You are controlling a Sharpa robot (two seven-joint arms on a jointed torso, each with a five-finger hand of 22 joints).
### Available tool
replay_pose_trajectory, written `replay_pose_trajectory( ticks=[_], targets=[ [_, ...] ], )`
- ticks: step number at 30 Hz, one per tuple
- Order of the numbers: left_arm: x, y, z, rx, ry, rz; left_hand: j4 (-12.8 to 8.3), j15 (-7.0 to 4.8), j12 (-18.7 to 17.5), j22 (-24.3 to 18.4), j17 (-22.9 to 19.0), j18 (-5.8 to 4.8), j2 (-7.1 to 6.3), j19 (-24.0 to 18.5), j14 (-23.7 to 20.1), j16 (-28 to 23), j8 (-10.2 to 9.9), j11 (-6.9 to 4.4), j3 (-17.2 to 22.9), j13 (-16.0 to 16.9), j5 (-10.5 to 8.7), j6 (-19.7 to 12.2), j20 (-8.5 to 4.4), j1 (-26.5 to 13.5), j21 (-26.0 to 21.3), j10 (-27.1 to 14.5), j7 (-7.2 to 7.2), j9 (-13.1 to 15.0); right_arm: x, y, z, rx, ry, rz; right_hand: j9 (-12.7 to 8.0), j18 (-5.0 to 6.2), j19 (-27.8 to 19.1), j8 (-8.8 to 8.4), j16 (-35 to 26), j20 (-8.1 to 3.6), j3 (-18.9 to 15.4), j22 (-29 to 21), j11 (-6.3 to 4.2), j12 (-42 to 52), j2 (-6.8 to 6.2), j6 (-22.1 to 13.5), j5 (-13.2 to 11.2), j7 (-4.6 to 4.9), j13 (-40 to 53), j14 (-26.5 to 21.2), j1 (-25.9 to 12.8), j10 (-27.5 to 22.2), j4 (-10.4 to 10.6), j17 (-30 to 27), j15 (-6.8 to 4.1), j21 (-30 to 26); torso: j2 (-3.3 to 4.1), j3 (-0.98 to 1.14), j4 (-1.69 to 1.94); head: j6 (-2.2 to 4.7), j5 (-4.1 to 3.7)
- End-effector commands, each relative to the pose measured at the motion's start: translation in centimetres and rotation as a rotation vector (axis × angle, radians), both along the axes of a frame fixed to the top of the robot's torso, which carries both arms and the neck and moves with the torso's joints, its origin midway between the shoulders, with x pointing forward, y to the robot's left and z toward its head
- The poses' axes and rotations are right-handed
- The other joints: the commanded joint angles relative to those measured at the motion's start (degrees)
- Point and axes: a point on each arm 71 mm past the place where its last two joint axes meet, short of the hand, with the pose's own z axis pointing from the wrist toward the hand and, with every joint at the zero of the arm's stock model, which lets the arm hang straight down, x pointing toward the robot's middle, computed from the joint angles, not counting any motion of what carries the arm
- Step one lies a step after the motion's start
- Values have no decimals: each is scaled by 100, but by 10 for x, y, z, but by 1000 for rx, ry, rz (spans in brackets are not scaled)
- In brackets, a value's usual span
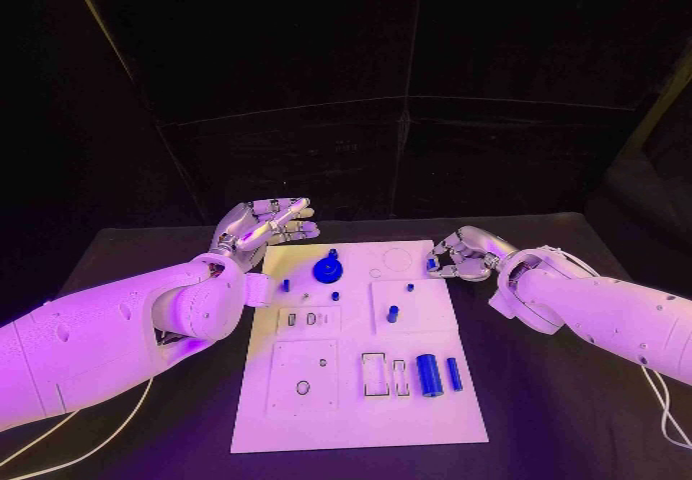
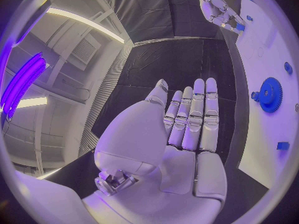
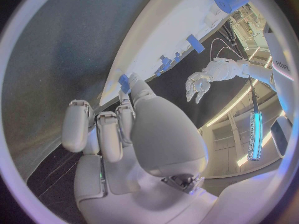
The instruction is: Assemble the parts on the task board
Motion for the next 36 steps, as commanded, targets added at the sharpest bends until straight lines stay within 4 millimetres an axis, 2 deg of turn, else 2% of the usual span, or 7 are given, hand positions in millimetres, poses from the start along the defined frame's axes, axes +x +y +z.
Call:
replay_pose_trajectory(
  ticks=[1,26,31,36],
  targets=[
    [0,-1,1,-5,-6,-12,-31,-6,-13,-5,5,35,29,41,37,-24,-33,10,-10,-10,4,18,-7,15,20,1,-3,-6,0,1,1,0,-4,4,7,-14,41,19,37,-11,35,4,-16,-2,46,36,-22,8,-60,498,-13,29,-7,1111,-41,34,2,2,0,-5,-3],
    [0,1,1,-4,-3,-12,-34,-4,-24,-6,8,34,30,42,37,-29,-43,16,-10,-13,3,8,-7,15,20,-10,5,-8,1,5,4,-5,-50,-27,12,-40,116,102,53,-83,266,144,-111,44,164,308,-45,-100,-11,508,-13,77,-108,1153,-121,97,0,6,-1,-29,-2],
    [0,1,1,-3,-3,-11,-34,-4,-24,-6,8,34,30,42,37,-29,-43,16,-10,-13,3,8,-7,15,20,-10,5,-8,-2,2,8,4,-78,-49,6,-54,152,97,63,-95,335,214,-118,61,196,317,-65,-106,7,513,-7,93,-133,1175,-130,128,-5,-6,6,-24,-11],
    [-1,3,2,-2,-4,-8,-34,-4,-24,-6,8,34,30,42,37,-29,-43,16,-10,-13,3,8,-7,15,20,-10,5,-8,-13,8,15,25,-99,-49,5,-63,176,96,70,-99,364,258,-121,67,205,323,-66,-109,13,517,-6,100,-144,1192,-133,148,-8,-6,-6,-21,-7]
  ],
)
